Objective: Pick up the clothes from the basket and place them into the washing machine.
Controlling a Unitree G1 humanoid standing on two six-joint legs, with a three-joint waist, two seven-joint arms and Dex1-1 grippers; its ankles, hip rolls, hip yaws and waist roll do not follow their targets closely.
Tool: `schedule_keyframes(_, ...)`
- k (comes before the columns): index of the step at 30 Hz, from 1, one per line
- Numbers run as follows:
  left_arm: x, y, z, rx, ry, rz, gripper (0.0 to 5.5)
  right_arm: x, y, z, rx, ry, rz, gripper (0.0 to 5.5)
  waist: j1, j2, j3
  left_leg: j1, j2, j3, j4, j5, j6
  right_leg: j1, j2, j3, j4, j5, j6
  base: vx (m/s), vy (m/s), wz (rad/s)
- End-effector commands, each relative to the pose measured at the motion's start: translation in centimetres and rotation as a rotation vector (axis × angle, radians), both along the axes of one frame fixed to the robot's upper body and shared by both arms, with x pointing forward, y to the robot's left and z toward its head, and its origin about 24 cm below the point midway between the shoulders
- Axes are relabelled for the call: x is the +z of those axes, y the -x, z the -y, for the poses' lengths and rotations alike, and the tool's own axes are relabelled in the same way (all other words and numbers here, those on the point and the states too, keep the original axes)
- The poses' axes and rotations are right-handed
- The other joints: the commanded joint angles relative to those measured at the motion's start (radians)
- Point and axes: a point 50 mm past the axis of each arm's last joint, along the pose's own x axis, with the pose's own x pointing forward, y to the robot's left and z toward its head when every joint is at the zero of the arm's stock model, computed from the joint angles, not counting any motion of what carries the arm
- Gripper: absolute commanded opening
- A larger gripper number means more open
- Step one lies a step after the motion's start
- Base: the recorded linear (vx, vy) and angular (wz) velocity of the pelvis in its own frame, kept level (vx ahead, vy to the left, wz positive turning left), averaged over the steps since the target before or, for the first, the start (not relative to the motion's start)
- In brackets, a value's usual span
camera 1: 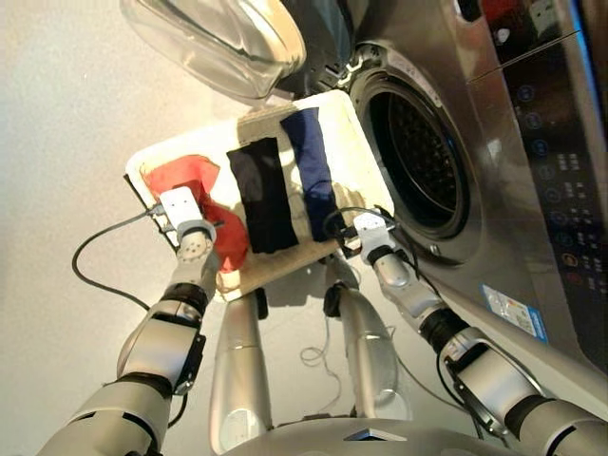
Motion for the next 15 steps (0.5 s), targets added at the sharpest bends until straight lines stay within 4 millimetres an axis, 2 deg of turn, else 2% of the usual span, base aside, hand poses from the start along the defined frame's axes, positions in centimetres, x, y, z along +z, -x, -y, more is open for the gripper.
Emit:
schedule_keyframes(1,0.8,0.2,1.9,-0.052,0.004,0.122,0.0,0.0,0.8,-0.6,0.139,0.128,0.066,5.5,0.035,0.077,-0.049,0.129,-0.07,-0.074,-0.192,0.058,0.0,0.134,0.01,-0.051,0.052,-0.115,0.107,0.09,-0.055,-0.02)
schedule_keyframes(4,0.7,0.9,3.0,-0.093,0.038,0.164,0.0,-0.2,1.3,-1.4,0.22,0.198,0.08,5.5,0.05,0.088,-0.057,0.203,-0.074,-0.072,-0.224,0.065,-0.002,0.201,0.009,-0.049,0.032,-0.114,0.108,0.047,-0.035,0.026)
schedule_keyframes(5,0.5,1.1,3.3,-0.106,0.048,0.165,0.0,0.1,1.4,-1.8,0.253,0.197,0.093,5.5,0.052,0.091,-0.055,0.212,-0.082,-0.062,-0.231,0.094,0.004,0.212,0.002,-0.054,0.023,-0.094,0.099,0.0,0.0,0.0)
schedule_keyframes(10,-0.6,2.4,5.4,-0.19,0.072,0.162,0.0,-0.1,2.7,-2.9,0.346,0.12,0.06,5.5,0.07,0.124,-0.078,0.314,-0.089,-0.063,-0.29,0.112,-0.001,0.307,0.0,-0.056,-0.017,-0.095,0.103,0.01,-0.005,-0.012)
schedule_keyframes(15,-1.6,3.5,7.0,-0.263,0.113,0.141,0.0,-0.4,4.2,-4.2,0.467,0.119,0.048,5.5,0.081,0.155,-0.106,0.388,-0.094,-0.061,-0.335,0.125,-0.003,0.372,0.002,-0.055,-0.041,-0.098,0.104,0.032,-0.023,0.018)
